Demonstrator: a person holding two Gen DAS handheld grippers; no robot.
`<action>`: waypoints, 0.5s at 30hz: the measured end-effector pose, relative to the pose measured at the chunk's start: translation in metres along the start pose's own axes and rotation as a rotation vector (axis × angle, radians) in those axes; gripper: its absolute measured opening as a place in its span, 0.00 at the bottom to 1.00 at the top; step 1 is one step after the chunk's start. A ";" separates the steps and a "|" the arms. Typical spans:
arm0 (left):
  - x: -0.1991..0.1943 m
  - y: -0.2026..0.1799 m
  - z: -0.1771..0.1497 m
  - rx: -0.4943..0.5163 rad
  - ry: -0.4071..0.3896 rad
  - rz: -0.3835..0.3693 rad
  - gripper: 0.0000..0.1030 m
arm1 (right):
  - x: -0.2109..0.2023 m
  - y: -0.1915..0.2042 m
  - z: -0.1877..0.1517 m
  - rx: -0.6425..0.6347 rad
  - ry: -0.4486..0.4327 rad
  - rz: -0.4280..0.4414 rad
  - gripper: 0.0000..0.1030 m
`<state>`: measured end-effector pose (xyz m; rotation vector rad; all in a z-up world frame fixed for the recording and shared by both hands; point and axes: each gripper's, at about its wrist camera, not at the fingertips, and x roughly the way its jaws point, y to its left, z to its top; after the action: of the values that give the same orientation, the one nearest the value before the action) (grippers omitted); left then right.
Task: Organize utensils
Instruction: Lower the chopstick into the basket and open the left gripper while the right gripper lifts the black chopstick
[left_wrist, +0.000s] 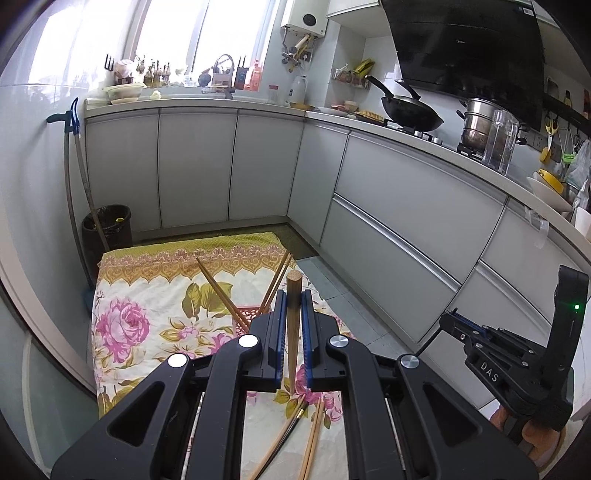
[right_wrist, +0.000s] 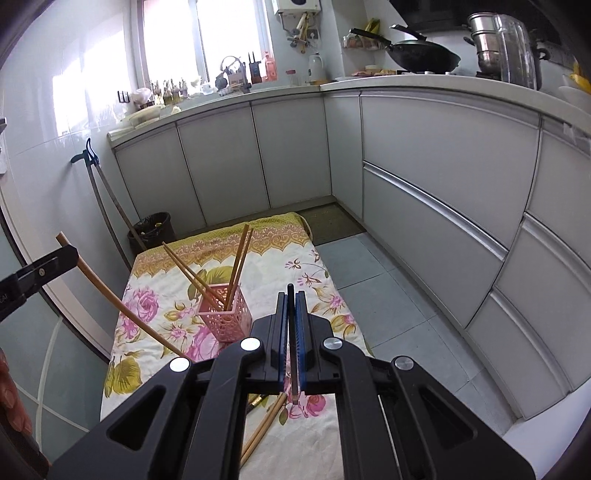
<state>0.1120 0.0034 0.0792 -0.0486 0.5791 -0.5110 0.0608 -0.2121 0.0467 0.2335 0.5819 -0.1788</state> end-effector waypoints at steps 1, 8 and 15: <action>0.001 0.000 0.003 -0.003 -0.003 0.002 0.07 | -0.001 0.000 0.003 0.001 -0.003 0.003 0.04; 0.021 0.000 0.029 -0.012 -0.042 0.048 0.07 | -0.002 0.001 0.024 0.002 -0.035 0.035 0.04; 0.062 0.008 0.052 -0.016 -0.080 0.144 0.07 | 0.012 0.010 0.037 -0.010 -0.051 0.064 0.04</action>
<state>0.1879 -0.0245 0.0894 -0.0422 0.5045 -0.3633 0.0918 -0.2134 0.0714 0.2370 0.5238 -0.1194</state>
